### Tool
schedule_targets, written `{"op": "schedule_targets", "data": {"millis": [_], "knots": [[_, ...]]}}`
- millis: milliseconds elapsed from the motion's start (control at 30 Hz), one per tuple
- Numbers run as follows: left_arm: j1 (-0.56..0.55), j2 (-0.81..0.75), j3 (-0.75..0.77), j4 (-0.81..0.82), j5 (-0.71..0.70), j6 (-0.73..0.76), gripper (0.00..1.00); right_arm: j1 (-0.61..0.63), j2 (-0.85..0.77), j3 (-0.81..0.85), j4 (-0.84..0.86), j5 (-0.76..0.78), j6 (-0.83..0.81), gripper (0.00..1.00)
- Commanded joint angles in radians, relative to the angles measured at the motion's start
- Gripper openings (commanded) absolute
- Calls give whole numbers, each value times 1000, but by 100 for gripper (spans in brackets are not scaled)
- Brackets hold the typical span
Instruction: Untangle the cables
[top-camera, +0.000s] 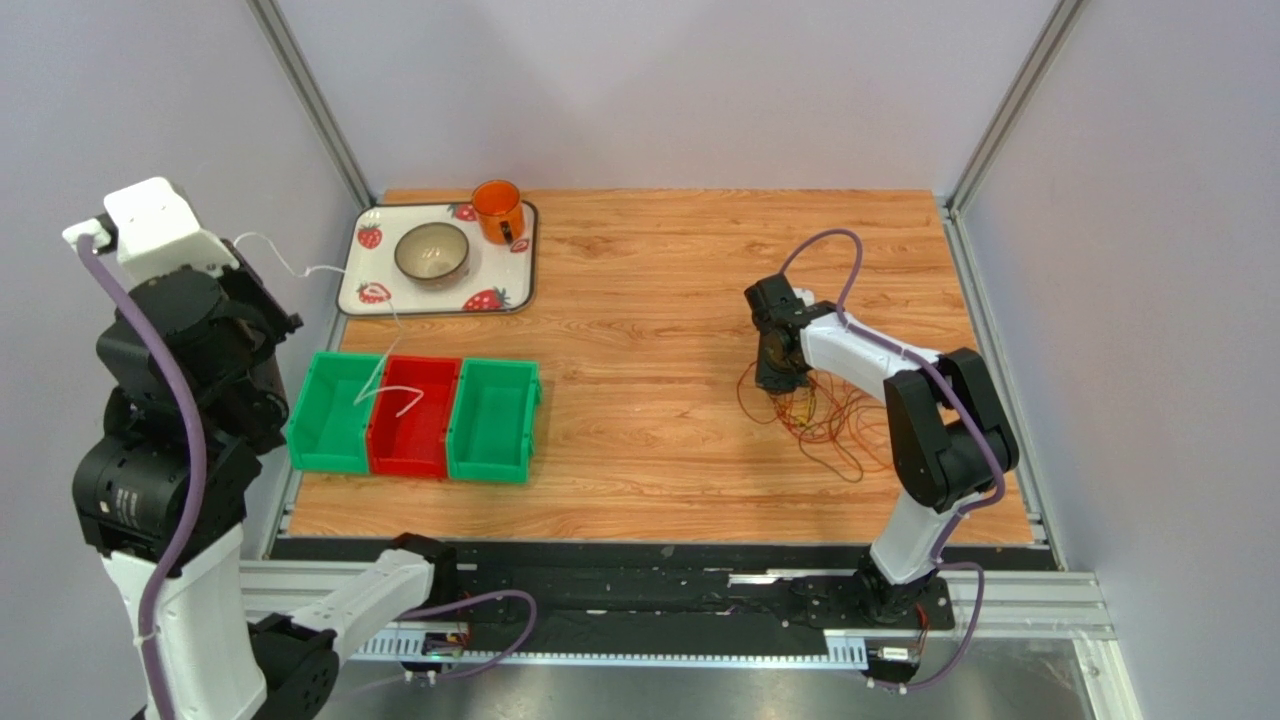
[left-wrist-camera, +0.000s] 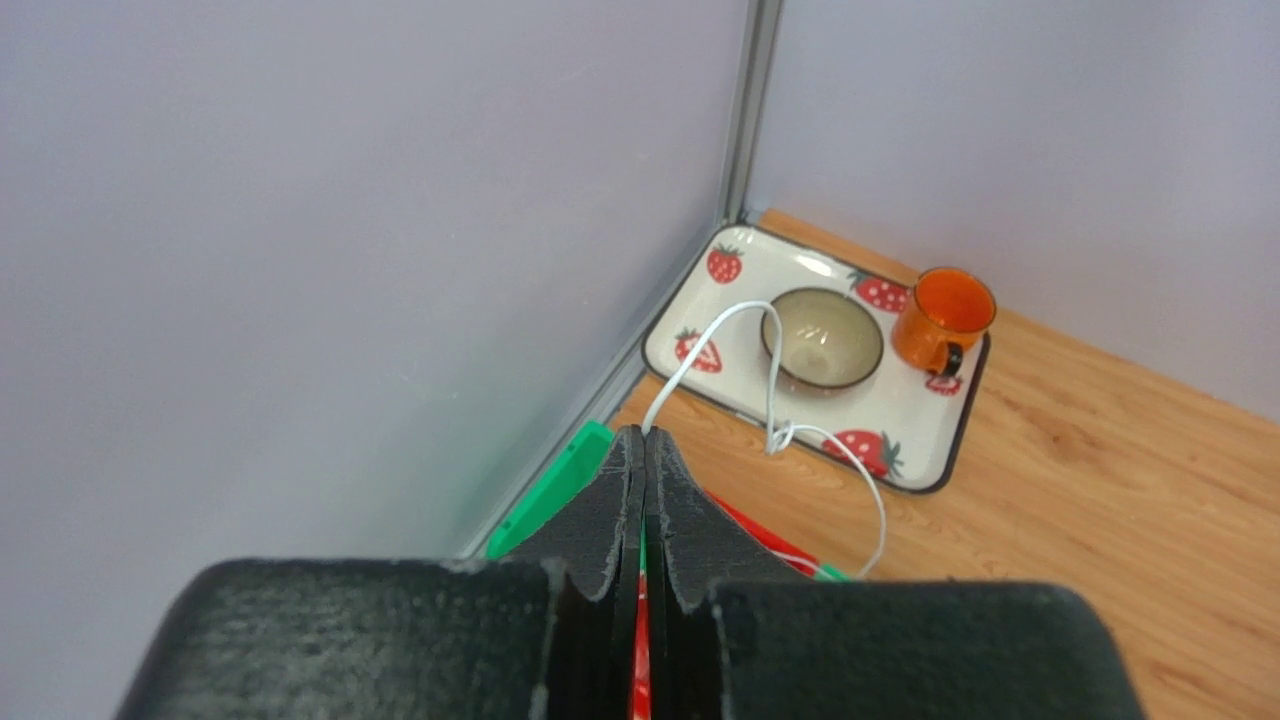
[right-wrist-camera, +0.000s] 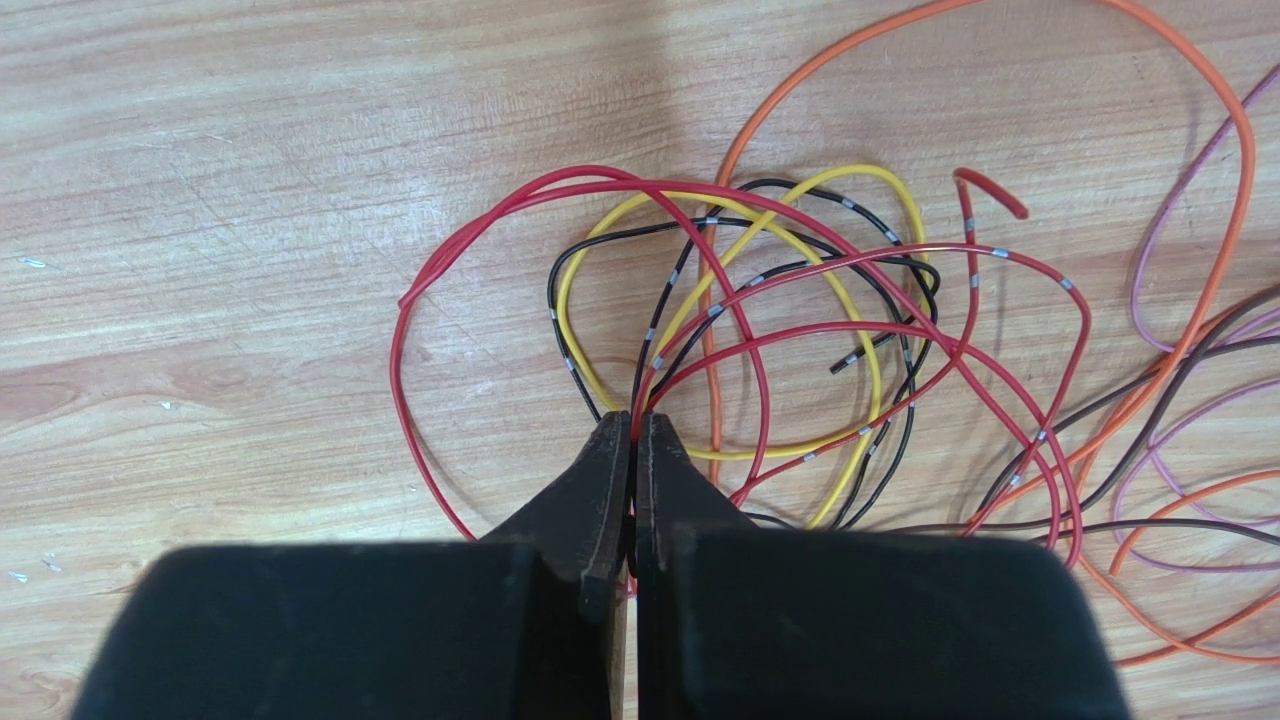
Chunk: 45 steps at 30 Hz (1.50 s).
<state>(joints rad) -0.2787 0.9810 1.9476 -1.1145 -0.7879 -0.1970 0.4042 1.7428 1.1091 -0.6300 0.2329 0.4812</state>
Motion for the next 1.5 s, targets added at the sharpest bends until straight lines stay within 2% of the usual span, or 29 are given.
{"op": "schedule_targets", "data": {"millis": [0,333,533,633,800,933,1067,1133,1267,1433,1467], "knots": [[7,-53,-169,36,-20,-22,0,-1,-45,-14,33,-3,-9,0],[7,-53,-449,201,-88,-7,0,-1,-55,-23,32,-3,-9,0],[10,18,-535,245,-112,-27,0,-2,-49,-23,35,-4,-10,0],[50,44,-581,185,-160,-138,0,-2,-52,-25,36,-9,-12,0],[211,35,-706,160,-131,-220,0,-2,-60,-28,35,-23,-12,0],[376,76,-765,113,-5,-292,0,-2,-57,-26,38,-32,-13,0],[381,71,-808,104,158,-279,0,-2,-54,-26,39,-33,-12,0],[381,84,-835,76,167,-285,0,-2,-51,-26,39,-33,-10,0],[381,200,-869,67,277,-271,0,-1,-42,-23,50,-43,-9,0],[378,304,-875,65,297,-289,0,-2,-43,-23,47,-43,-10,0],[378,327,-877,71,344,-289,0,-2,-46,-25,47,-43,-9,0]]}}
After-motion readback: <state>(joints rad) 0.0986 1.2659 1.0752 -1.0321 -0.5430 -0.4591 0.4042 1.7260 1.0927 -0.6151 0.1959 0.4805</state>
